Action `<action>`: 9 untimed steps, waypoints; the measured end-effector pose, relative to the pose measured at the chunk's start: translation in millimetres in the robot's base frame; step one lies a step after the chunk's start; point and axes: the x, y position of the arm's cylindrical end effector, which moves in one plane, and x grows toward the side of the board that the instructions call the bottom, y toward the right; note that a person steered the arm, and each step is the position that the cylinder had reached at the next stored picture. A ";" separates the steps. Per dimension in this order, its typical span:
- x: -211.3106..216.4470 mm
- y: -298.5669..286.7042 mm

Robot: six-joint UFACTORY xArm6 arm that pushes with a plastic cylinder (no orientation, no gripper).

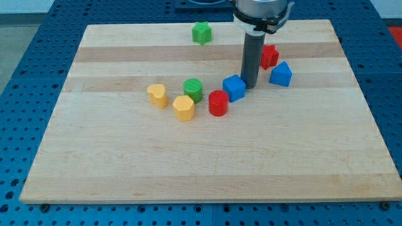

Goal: Move the blue cube to the left side slightly

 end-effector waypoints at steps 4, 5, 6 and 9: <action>22.9 33.9; 30.5 31.8; 30.5 18.0; 30.4 -18.5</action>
